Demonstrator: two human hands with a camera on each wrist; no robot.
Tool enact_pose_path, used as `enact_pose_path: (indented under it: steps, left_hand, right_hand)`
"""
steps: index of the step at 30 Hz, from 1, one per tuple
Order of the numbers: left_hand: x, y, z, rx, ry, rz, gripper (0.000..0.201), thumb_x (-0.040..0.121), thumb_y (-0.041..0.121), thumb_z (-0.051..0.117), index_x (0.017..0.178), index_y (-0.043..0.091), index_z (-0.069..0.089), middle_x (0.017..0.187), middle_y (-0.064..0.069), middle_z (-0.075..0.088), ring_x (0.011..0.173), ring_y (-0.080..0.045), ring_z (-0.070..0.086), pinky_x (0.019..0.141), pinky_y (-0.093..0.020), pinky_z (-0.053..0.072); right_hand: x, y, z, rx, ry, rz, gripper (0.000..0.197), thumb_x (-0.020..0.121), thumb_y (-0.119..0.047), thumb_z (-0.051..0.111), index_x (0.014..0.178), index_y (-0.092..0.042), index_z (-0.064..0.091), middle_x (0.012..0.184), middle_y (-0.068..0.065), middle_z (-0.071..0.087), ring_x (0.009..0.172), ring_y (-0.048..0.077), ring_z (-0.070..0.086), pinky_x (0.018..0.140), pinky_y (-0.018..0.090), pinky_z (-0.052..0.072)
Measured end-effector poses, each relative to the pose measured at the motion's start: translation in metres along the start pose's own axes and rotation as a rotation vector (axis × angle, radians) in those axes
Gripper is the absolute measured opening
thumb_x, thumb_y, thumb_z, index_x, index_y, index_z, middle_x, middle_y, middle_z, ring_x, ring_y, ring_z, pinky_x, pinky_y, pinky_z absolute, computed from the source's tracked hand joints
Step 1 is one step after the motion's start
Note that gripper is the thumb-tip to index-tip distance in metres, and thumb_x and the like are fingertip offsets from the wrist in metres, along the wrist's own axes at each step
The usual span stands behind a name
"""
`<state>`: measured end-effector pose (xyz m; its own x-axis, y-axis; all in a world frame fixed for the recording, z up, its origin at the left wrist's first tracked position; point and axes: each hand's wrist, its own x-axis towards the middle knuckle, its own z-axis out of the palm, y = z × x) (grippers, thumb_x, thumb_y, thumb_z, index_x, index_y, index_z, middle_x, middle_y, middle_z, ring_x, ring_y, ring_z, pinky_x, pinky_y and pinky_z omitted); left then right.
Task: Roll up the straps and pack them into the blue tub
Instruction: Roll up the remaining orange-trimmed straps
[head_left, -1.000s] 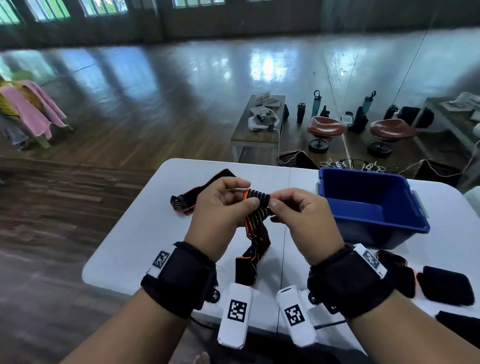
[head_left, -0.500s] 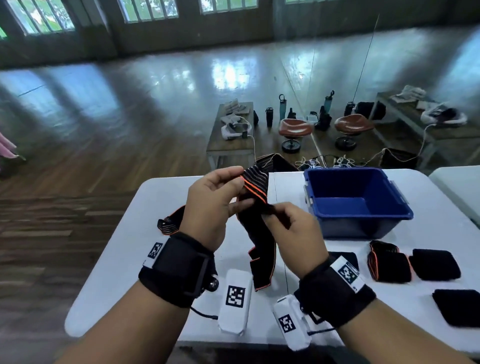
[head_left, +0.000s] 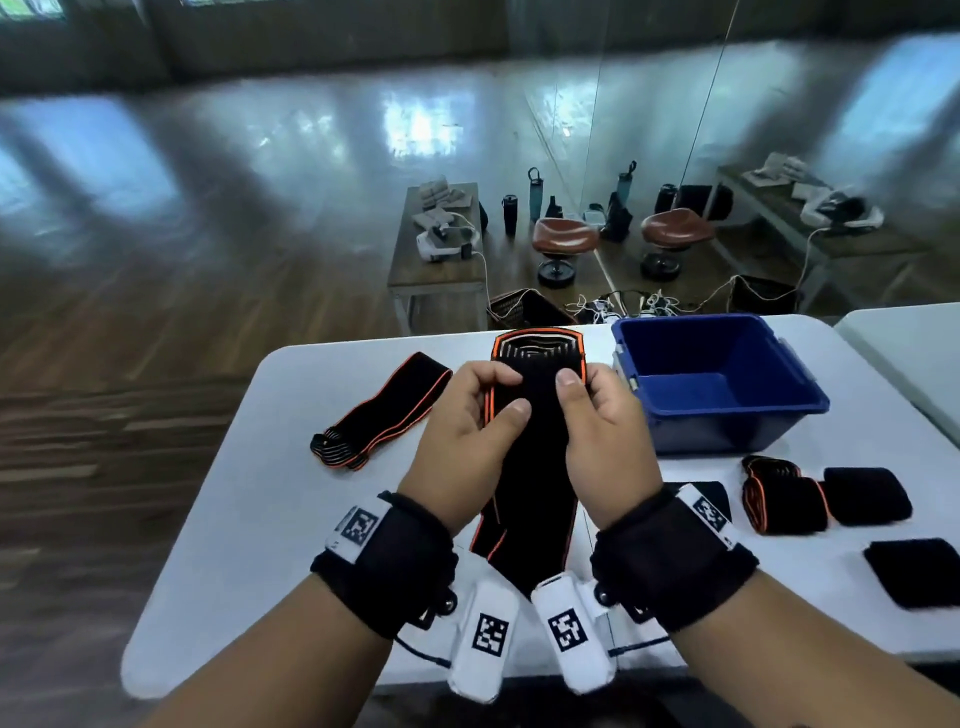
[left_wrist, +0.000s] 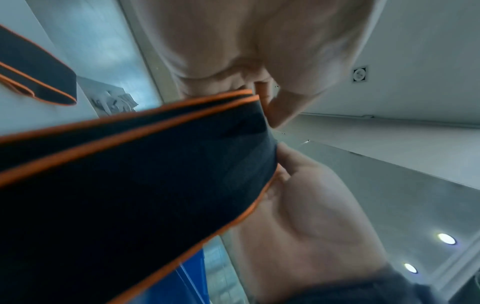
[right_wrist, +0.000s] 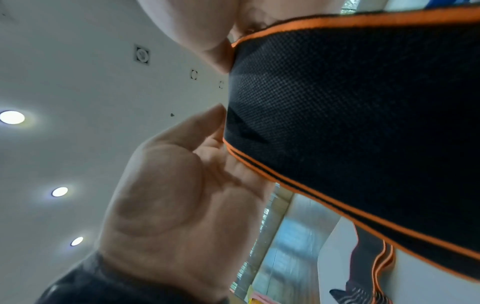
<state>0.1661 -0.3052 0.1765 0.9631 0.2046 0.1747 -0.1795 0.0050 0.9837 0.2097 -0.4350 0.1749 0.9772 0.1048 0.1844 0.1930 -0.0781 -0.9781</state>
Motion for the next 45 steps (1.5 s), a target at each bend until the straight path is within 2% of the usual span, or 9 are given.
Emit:
enact_pose_path:
  steps: [6,12,19,23,27,30,37,41,45]
  left_hand:
    - [0.011,-0.002,-0.006,0.025,-0.032,0.019,0.031,0.081,0.010,0.064,0.106,0.029,0.061,0.109,-0.004,0.067,0.101,-0.017,0.062,0.094,-0.045,0.051]
    - [0.018,-0.004,-0.014,0.140,-0.094,0.066,0.039,0.077,0.003,0.060,0.112,0.021,0.060,0.104,0.007,0.065,0.092,-0.008,0.063,0.081,-0.026,0.051]
    - [0.032,-0.013,-0.022,-0.225,0.023,-0.099,0.037,0.073,-0.001,0.061,0.100,0.024,0.067,0.106,-0.012,0.067,0.099,-0.026,0.063,0.091,-0.046,0.052]
    - [0.023,-0.019,-0.011,-0.135,-0.034,-0.068,0.036,0.074,0.001,0.062,0.101,0.024,0.066,0.114,-0.014,0.067,0.102,-0.021,0.064,0.093,-0.040,0.053]
    - [0.022,-0.034,-0.004,-0.132,0.011,-0.130,0.046,0.076,-0.010,0.054,0.110,0.020,0.060,0.109,0.000,0.068,0.101,-0.014,0.065,0.089,-0.033,0.055]
    - [0.030,-0.048,-0.004,-0.128,0.077,-0.173,0.053,0.077,-0.019,0.051,0.112,0.020,0.059,0.113,-0.005,0.067,0.100,-0.015,0.065,0.083,-0.032,0.056]
    - [0.055,-0.084,-0.011,-0.221,0.174,-0.328,0.059,0.080,-0.030,0.049,0.121,0.012,0.058,0.108,-0.012,0.067,0.089,-0.020,0.068,0.069,-0.031,0.059]
    - [0.073,-0.107,-0.017,-0.234,0.212,-0.433,0.056,0.081,-0.027,0.053,0.117,0.016,0.061,0.107,-0.016,0.069,0.088,-0.026,0.070,0.067,-0.034,0.060]
    - [0.090,-0.136,-0.025,-0.159,0.214,-0.554,0.052,0.082,-0.020,0.058,0.115,0.021,0.064,0.111,-0.016,0.069,0.094,-0.031,0.069,0.069,-0.037,0.058]
  right_hand:
    - [0.009,0.004,0.016,0.059,-0.033,0.083,0.034,0.093,-0.049,0.046,0.101,-0.017,0.057,0.102,0.005,0.070,0.101,0.023,0.068,0.091,0.055,0.053]
    - [0.009,0.011,0.013,0.146,-0.061,0.140,0.030,0.090,-0.041,0.052,0.106,-0.017,0.057,0.107,0.008,0.069,0.101,0.020,0.067,0.091,0.049,0.054]
    - [-0.004,0.025,0.008,-0.127,-0.285,0.116,0.023,0.093,-0.029,0.053,0.115,-0.025,0.058,0.106,-0.001,0.070,0.100,0.019,0.067,0.092,0.052,0.054]
    - [-0.004,0.029,0.003,-0.063,-0.240,0.167,0.017,0.097,-0.022,0.053,0.112,-0.025,0.058,0.106,0.002,0.070,0.103,0.020,0.067,0.094,0.053,0.053]
    - [-0.004,0.033,-0.001,-0.078,-0.226,0.204,0.028,0.093,-0.019,0.059,0.119,-0.025,0.051,0.109,0.002,0.069,0.102,0.018,0.068,0.094,0.049,0.055]
    - [-0.009,0.042,-0.007,-0.030,-0.189,0.211,0.055,0.089,0.000,0.064,0.131,-0.025,0.040,0.102,0.009,0.069,0.092,0.023,0.070,0.088,0.042,0.058]
    - [-0.046,0.108,-0.028,-0.460,-0.501,0.203,0.043,0.076,0.009,0.061,0.066,-0.033,0.065,0.069,-0.013,0.066,0.066,-0.001,0.060,0.069,0.021,0.047]
    - [-0.076,0.133,-0.041,-0.572,-0.658,0.437,0.028,0.080,0.004,0.056,0.080,-0.018,0.074,0.075,-0.002,0.073,0.054,-0.004,0.058,0.055,0.009,0.043]
    - [-0.079,0.146,-0.048,-0.615,-0.617,0.496,0.019,0.080,-0.010,0.060,0.078,-0.028,0.066,0.081,-0.004,0.069,0.064,0.005,0.060,0.067,0.024,0.056]
